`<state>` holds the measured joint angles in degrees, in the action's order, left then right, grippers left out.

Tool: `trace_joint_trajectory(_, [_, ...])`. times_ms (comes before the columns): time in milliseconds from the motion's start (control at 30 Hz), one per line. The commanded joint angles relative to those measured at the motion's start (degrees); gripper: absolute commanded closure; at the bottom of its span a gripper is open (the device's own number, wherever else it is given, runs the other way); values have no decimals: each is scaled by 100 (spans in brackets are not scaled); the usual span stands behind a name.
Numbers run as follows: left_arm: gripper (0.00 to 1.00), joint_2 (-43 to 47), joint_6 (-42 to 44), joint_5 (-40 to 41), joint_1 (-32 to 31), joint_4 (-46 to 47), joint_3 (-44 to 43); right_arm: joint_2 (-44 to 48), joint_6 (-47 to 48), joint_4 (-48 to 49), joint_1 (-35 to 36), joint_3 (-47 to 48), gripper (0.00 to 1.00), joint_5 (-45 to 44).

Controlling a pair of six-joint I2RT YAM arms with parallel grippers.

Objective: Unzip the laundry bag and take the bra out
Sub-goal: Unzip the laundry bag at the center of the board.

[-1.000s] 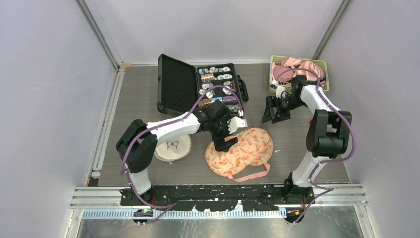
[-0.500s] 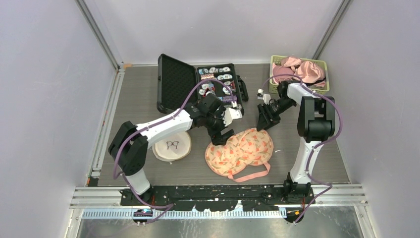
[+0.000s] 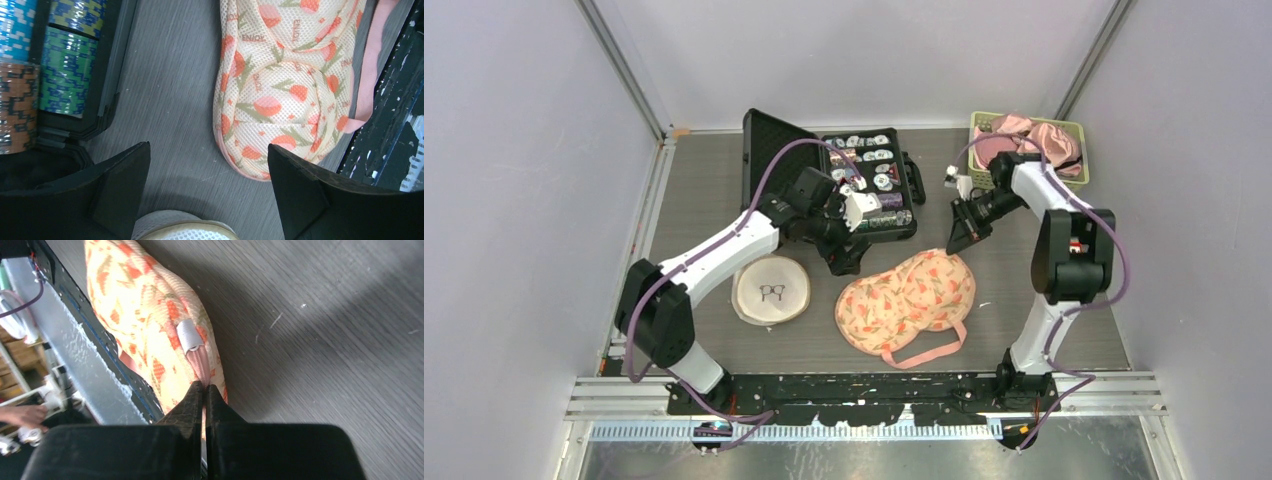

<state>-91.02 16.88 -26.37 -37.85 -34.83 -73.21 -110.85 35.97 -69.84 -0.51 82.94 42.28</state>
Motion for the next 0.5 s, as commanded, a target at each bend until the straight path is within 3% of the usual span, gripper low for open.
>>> trace_joint_trajectory(0, [10, 515, 161, -368, -65, 29, 127, 1479, -60, 371, 51, -71, 99, 387])
trace_joint_trajectory(467, [4, 502, 99, -1051, -116, 873, -81, 4459, 15, 2094, 1026, -1444, 99, -81])
